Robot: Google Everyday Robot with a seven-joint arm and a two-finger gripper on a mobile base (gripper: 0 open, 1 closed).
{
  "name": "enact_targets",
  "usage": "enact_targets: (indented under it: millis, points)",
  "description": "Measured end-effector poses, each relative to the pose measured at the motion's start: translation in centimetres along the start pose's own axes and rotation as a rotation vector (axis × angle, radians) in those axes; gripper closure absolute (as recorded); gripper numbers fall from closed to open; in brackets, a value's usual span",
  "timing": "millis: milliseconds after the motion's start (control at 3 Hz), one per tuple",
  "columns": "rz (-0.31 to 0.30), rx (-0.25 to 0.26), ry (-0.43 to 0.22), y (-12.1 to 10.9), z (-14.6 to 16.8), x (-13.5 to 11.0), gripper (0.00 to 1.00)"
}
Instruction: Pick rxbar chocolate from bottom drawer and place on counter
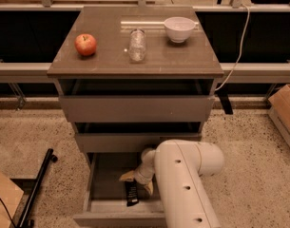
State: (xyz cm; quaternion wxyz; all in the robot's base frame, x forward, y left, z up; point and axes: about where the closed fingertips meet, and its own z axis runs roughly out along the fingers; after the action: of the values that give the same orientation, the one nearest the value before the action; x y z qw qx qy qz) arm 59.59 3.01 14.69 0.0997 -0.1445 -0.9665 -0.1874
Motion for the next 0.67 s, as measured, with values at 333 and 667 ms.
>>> enact_targets:
  millis: [333, 667]
  points:
    - [0.016, -0.015, 0.05, 0.2, 2.5, 0.6, 0.0]
    - [0.04, -0.015, 0.092, -0.3, 4.0, 1.4, 0.03]
